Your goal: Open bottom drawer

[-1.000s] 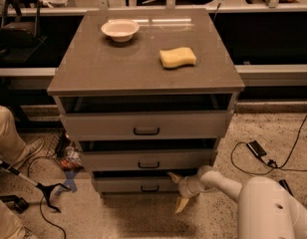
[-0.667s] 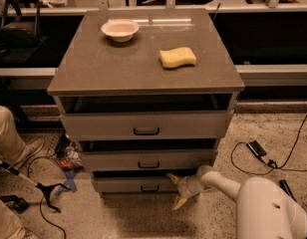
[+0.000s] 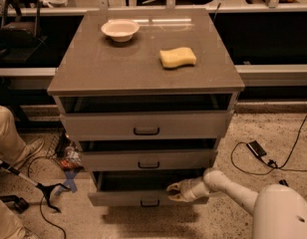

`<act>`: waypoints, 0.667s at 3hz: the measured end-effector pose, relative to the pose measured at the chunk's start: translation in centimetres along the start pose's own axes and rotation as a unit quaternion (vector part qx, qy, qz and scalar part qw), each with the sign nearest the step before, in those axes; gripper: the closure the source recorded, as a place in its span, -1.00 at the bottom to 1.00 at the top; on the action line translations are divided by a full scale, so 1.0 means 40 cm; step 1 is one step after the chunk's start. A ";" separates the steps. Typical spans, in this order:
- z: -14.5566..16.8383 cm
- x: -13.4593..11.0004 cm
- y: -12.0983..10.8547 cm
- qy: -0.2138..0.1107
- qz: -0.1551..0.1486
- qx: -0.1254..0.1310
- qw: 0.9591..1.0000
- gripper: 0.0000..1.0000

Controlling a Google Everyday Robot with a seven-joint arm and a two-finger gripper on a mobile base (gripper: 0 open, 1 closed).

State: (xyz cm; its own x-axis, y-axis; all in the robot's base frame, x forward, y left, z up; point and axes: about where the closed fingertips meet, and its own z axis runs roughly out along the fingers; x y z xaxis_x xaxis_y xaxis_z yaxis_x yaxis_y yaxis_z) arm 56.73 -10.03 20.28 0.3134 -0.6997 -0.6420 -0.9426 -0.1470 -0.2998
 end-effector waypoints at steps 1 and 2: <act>-0.044 -0.012 0.027 -0.025 -0.001 0.009 1.000 0.91; -0.045 -0.012 0.031 -0.026 -0.001 0.008 1.000 -1.00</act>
Offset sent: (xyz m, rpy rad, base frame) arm -0.0121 -0.0093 0.0112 0.0463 -0.0055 0.0043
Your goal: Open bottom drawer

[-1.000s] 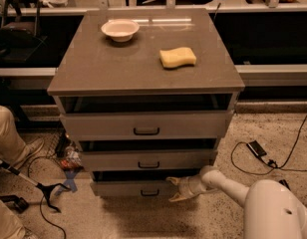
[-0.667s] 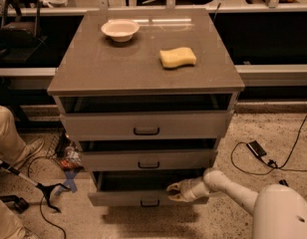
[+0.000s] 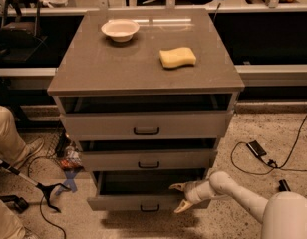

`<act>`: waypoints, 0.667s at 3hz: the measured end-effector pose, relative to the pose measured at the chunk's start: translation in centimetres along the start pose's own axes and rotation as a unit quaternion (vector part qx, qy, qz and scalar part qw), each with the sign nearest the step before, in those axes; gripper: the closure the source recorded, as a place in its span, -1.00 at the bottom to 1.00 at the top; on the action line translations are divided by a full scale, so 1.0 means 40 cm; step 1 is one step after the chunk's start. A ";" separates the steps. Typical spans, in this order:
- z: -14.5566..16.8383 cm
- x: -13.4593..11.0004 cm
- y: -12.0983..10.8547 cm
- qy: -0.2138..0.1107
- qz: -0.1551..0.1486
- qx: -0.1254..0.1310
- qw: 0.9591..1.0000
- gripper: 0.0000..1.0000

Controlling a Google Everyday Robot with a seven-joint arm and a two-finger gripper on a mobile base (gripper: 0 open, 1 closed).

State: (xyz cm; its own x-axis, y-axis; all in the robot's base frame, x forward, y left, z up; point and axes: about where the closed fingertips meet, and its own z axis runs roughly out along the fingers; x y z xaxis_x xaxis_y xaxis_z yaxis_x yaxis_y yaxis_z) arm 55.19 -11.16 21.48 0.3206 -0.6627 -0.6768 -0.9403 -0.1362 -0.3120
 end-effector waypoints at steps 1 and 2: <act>0.004 0.001 0.003 0.004 -0.001 -0.002 1.000 -1.00; 0.030 0.004 0.019 0.033 -0.009 -0.012 0.999 -1.00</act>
Offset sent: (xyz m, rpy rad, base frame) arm -0.0076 0.0079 -0.0201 -0.1550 -0.0168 0.0094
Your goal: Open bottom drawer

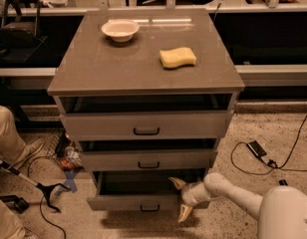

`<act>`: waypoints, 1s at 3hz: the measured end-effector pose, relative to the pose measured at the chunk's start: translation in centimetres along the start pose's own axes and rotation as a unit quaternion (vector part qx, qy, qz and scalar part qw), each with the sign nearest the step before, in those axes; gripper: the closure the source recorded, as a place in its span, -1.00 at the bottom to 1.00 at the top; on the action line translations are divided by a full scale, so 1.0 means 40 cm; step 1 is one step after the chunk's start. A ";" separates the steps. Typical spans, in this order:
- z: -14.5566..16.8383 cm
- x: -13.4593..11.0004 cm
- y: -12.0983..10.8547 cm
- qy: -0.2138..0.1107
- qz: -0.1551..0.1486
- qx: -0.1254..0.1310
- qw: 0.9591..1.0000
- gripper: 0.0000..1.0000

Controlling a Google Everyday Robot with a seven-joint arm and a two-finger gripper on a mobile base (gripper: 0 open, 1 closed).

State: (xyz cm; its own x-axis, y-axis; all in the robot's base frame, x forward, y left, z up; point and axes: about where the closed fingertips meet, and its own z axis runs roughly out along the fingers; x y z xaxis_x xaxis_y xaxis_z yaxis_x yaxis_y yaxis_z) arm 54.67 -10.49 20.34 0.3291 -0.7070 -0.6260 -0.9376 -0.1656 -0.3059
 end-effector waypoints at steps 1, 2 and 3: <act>0.037 0.018 0.031 0.034 0.000 -0.012 0.999 -1.00; 0.062 0.040 0.051 0.051 0.006 -0.022 0.998 -1.00; 0.085 0.057 0.067 0.067 0.011 -0.033 0.997 -1.00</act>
Offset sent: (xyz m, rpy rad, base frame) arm -0.0119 -0.0037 -0.0490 -0.1571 0.0375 -0.0286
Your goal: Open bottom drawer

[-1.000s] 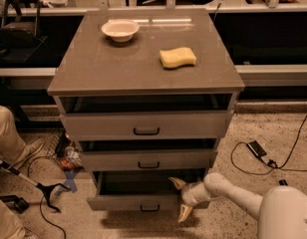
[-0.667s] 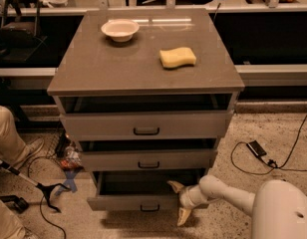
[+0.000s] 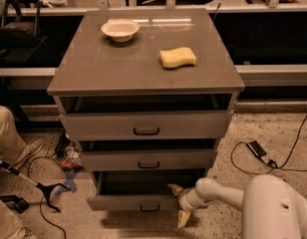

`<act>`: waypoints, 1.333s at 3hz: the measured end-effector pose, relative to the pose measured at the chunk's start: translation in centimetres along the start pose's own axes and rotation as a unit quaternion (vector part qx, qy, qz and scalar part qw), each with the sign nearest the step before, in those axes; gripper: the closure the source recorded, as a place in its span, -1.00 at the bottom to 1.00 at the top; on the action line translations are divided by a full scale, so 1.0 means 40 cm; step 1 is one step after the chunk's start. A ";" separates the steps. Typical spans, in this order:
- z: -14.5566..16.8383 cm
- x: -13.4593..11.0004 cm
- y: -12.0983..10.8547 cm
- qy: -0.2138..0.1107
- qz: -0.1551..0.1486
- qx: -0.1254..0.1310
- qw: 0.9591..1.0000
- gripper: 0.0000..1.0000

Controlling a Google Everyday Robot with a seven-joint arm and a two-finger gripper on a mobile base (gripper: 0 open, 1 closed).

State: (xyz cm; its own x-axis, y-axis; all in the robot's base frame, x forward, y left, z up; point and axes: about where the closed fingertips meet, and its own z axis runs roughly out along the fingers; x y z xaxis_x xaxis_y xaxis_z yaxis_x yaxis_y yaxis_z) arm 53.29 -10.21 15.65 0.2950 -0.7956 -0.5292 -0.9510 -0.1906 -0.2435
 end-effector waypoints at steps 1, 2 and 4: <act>0.018 0.006 0.008 0.013 0.000 -0.007 1.000 -0.63; 0.025 0.007 0.011 0.018 0.000 -0.010 1.000 -0.17; 0.018 0.003 0.009 0.018 0.000 -0.010 1.000 0.77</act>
Offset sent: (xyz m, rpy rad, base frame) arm -0.0002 0.0004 -0.0125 -0.0592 0.0080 -0.0024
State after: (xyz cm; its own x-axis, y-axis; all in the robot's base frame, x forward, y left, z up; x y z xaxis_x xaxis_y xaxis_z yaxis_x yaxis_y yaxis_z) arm 53.04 -9.95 14.89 0.2912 -0.8154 -0.5003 -0.9529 -0.2009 -0.2272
